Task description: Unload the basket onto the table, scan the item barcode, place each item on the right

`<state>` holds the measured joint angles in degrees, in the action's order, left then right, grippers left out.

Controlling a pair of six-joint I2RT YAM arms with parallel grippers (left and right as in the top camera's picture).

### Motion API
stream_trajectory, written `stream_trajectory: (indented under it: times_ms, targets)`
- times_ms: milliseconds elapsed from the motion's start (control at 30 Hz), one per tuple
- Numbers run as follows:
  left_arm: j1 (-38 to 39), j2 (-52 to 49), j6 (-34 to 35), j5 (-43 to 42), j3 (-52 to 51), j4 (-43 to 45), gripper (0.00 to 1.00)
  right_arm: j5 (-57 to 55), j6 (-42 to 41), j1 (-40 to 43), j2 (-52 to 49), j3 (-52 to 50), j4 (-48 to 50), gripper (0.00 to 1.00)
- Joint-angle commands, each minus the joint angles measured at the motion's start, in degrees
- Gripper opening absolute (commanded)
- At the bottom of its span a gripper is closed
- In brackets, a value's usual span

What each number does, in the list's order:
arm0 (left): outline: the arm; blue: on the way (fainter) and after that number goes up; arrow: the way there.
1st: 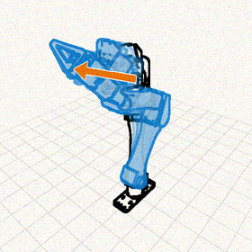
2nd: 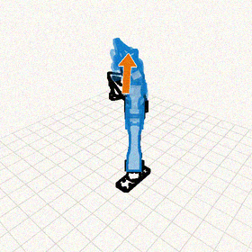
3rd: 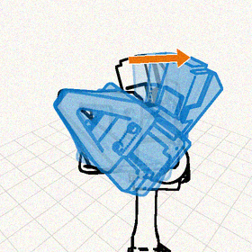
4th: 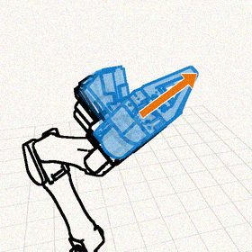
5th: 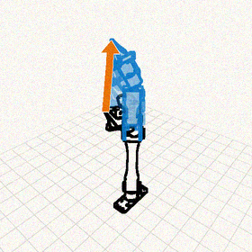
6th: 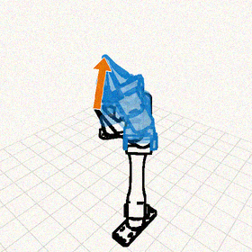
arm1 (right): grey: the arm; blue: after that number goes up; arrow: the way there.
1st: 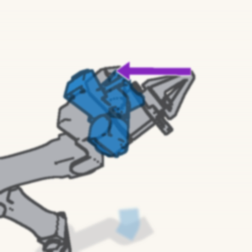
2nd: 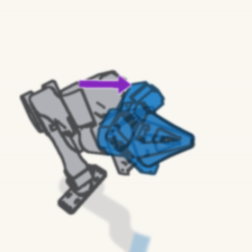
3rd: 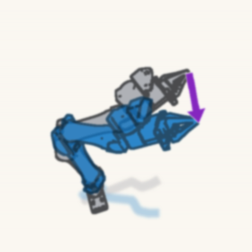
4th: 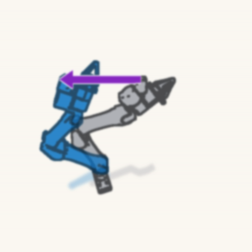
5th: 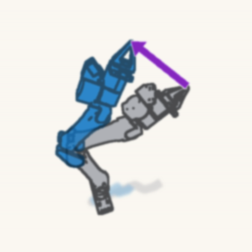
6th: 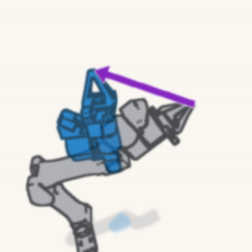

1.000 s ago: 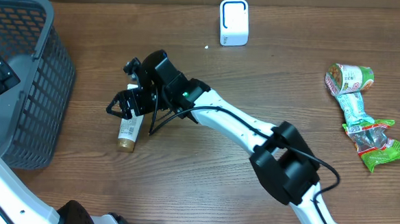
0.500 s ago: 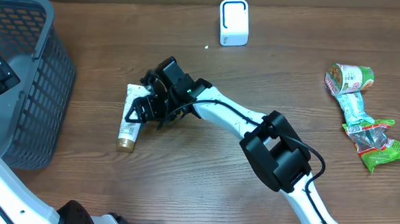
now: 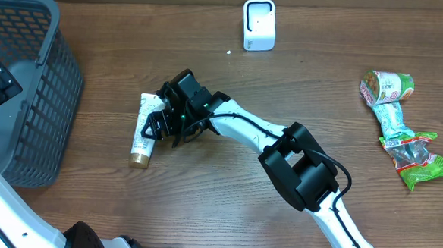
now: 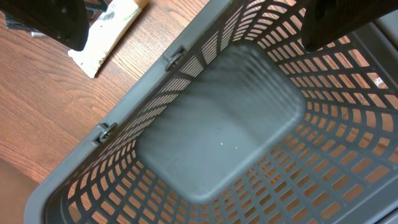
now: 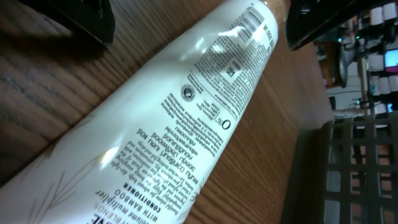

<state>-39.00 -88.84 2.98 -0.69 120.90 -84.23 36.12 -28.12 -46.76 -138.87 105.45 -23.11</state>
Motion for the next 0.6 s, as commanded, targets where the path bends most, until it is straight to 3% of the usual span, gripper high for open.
stream_trajectory:
  times_ms: [0, 233, 333, 433, 567]
  targets:
    - [0.0, 0.4, 0.4, -0.2, 0.7, 0.2, 1.0, -6.4, 0.7, -0.6, -1.6, 1.4, 0.5, 0.86]
    - [0.0, 0.4, 0.4, -0.2, 0.7, 0.2, 1.0, -15.6, 0.7, -5.0, -3.6, 1.4, 1.6, 0.82]
    - [0.0, 0.4, 0.4, -0.2, 0.7, 0.2, 1.0, -17.0, 0.7, -5.7, -4.4, 1.4, 1.4, 0.73]
    - [0.0, 0.4, 0.4, -0.2, 0.7, 0.2, 1.0, -17.1, 0.7, -5.2, -4.6, 1.4, -0.2, 0.56]
    - [0.0, 0.4, 0.4, -0.2, 0.7, 0.2, 1.0, -18.4, -0.6, -3.9, -4.5, 1.4, -3.5, 0.46]
